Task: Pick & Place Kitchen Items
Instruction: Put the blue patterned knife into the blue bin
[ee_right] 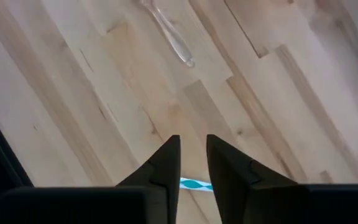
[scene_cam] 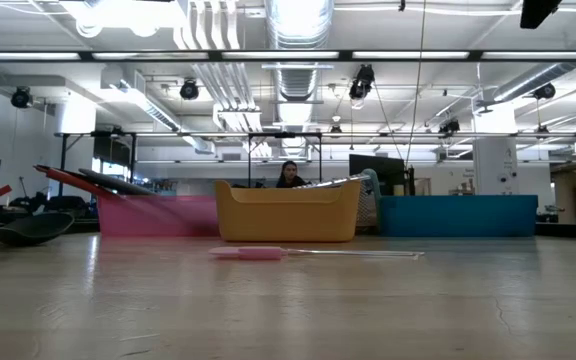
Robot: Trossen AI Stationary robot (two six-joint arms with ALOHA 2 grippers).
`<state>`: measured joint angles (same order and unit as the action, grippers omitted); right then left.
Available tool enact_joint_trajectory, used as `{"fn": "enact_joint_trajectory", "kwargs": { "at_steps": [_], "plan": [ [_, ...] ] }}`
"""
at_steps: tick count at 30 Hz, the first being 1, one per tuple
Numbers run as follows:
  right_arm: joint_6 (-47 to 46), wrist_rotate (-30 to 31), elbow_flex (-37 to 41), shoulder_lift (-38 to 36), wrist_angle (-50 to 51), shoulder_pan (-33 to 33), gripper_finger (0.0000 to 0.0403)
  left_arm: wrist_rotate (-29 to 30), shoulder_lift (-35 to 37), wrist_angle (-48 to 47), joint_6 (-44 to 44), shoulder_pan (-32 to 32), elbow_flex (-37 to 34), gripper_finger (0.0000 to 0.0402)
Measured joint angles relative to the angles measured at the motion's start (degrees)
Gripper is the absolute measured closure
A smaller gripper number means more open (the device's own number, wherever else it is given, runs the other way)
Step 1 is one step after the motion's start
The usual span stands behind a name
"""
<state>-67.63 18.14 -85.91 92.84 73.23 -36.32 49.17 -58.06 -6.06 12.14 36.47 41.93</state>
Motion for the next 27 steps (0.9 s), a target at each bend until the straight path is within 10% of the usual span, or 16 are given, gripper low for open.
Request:
{"fn": "enact_joint_trajectory", "kwargs": {
  "at_steps": [6,14,27],
  "plan": [
    [8.66,0.43,0.0,0.38,-0.61,1.83,0.0362,0.02,0.0,0.06,3.39,-0.01,-0.53,0.0255],
    [-14.32,-3.68,1.66,3.59,-2.3,1.67,0.0393,11.06,0.47,0.32,5.25,-1.93,-2.68,0.0255],
    [-56.73,-3.01,2.61,9.46,-2.78,-7.83,0.035,-5.6,7.12,24.19,19.76,-15.46,-11.63,0.0255]
  ]
}}
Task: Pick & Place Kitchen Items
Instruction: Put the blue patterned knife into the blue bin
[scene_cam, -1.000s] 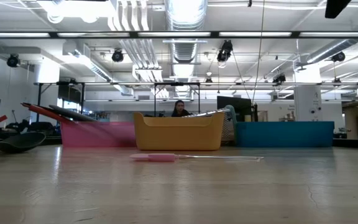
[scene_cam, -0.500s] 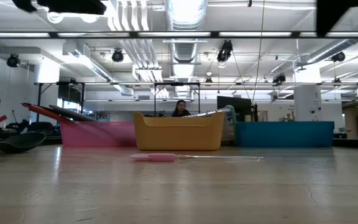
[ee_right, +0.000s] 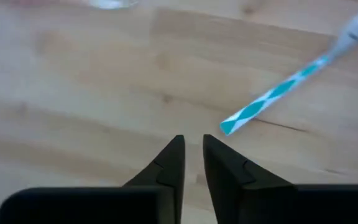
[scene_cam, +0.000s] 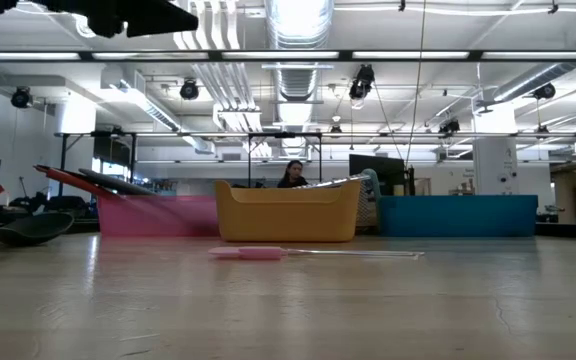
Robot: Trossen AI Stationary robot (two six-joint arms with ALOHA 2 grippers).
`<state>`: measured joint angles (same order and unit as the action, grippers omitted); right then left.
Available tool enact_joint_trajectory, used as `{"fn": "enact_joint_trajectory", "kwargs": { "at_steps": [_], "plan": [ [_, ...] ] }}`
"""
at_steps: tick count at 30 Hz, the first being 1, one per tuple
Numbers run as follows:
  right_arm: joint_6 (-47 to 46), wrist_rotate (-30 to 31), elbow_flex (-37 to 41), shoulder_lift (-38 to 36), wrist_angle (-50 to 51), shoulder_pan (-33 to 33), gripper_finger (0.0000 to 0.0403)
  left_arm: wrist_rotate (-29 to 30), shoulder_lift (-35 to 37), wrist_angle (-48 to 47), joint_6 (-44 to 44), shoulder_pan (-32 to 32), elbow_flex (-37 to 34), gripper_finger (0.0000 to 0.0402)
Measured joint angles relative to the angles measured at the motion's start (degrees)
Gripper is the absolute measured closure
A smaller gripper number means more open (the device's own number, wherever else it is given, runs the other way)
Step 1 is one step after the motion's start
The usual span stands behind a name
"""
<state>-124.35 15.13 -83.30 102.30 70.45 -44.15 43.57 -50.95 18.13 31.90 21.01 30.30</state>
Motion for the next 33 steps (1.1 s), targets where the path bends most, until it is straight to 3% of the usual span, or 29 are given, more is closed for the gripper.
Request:
{"fn": "enact_joint_trajectory", "kwargs": {
  "at_steps": [7,11,18,27,30,33],
  "plan": [
    [-4.49,-2.47,0.12,2.75,4.15,2.04,0.0304,-3.29,1.41,0.91,-2.47,-3.68,-1.57,0.0255],
    [-5.92,-8.31,0.2,3.52,7.85,1.95,0.0295,-6.78,1.21,1.27,-2.62,-3.76,-1.57,0.0255],
    [-4.79,-10.23,0.3,2.7,4.98,1.39,0.0316,-12.5,1.25,1.25,-2.82,-3.73,-1.55,0.0255],
    [-6.11,-13.05,7.73,0.38,1.46,1.39,0.0343,-12.81,1.08,0.46,-3.74,-3.71,-1.55,0.0255],
    [-2.29,-13.07,11.77,-1.52,-4.55,1.8,0.0343,-12.81,1.06,0.49,-3.71,-3.71,-1.55,0.0255],
    [9.08,-13.24,14.18,-3.53,-8.67,2.7,0.034,-12.81,1.01,0.66,-3.37,-3.71,-1.55,0.0255]
  ]
}}
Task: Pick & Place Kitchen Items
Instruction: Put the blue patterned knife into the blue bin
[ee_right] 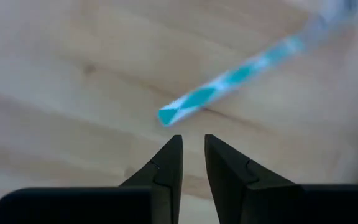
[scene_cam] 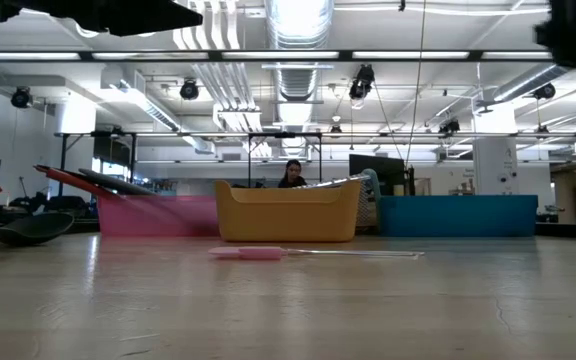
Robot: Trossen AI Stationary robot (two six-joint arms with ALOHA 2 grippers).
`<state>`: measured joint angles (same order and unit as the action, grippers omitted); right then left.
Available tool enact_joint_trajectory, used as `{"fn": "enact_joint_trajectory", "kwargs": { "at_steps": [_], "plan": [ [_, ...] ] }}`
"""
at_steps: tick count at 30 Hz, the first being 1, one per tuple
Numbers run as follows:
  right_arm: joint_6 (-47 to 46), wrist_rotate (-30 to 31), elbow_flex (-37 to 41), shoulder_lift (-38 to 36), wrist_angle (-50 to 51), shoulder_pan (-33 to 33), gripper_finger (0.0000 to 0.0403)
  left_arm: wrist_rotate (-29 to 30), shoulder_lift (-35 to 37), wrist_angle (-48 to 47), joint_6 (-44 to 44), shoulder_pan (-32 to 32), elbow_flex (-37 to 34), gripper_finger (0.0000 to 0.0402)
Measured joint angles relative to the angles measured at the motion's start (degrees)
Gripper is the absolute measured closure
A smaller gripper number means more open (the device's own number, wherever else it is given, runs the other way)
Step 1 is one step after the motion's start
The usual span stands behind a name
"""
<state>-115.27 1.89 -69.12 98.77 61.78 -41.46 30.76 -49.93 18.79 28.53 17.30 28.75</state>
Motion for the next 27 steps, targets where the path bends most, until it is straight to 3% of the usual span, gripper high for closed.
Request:
{"fn": "enact_joint_trajectory", "kwargs": {
  "at_steps": [7,10,18,22,27],
  "plan": [
    [56.91,-0.5,0.0,-0.79,-2.51,0.55,0.0342,-0.02,-0.09,0.09,0.02,0.0,0.0,0.0255],
    [71.71,-0.46,-0.13,-0.53,-2.61,0.96,0.0351,-0.03,-0.09,0.07,-0.11,0.0,0.0,0.0255],
    [75.37,-0.15,-0.99,-0.51,-3.55,1.73,0.0374,-0.05,-0.09,-0.09,-4.28,0.0,0.0,0.0255],
    [75.58,3.95,-0.99,-0.51,-5.16,1.81,0.0384,-0.08,-0.09,-1.0,-8.05,0.0,0.02,0.0255],
    [82.02,3.56,-0.99,-0.51,-3.91,1.52,0.0393,-0.12,-0.11,-3.57,-13.79,0.0,0.02,0.0255]
  ]
}}
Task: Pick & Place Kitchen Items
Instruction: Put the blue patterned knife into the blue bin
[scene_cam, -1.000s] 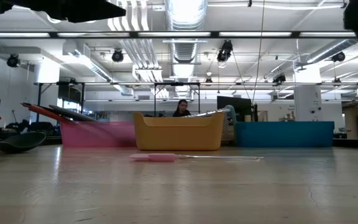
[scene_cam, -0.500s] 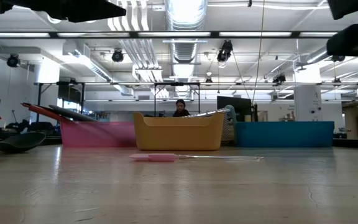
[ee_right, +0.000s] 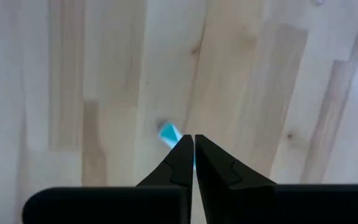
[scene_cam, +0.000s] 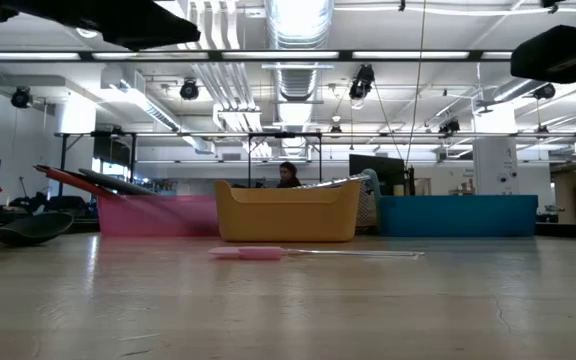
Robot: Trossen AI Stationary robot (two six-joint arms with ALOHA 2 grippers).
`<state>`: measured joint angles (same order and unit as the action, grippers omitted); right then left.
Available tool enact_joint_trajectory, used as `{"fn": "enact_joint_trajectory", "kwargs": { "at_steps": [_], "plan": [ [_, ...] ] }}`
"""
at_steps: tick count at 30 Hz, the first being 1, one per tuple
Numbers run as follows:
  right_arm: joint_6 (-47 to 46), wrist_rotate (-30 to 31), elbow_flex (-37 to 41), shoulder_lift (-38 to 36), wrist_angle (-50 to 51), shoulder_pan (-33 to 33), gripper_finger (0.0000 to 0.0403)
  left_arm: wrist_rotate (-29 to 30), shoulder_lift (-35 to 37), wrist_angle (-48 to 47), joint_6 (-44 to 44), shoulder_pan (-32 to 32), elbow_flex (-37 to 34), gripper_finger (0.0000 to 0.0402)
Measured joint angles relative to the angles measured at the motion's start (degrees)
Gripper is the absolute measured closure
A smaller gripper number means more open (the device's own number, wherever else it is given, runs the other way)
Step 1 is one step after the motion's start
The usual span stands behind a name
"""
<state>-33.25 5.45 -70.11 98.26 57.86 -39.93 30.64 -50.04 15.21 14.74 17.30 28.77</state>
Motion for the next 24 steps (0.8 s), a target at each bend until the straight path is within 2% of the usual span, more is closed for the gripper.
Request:
{"fn": "enact_joint_trajectory", "kwargs": {
  "at_steps": [5,9,18,24],
  "plan": [
    [6.41,-3.99,0.05,0.02,2.22,-0.47,0.0394,-0.31,0.0,-3.51,-6.66,0.02,0.0,0.0255],
    [11.41,-4.22,0.11,0.04,2.36,-0.38,0.0381,-2.11,0.0,-5.97,-9.84,0.07,0.0,0.0255],
    [16.15,-4.0,5.01,0.07,2.1,-0.17,0.0291,-3.64,-2.22,-6.54,-11.36,0.56,-0.02,0.0255],
    [20.18,-3.98,8.42,0.07,-0.36,-0.16,0.025,-3.62,-2.89,-3.71,-10.29,0.57,0.11,0.0255]
  ]
}}
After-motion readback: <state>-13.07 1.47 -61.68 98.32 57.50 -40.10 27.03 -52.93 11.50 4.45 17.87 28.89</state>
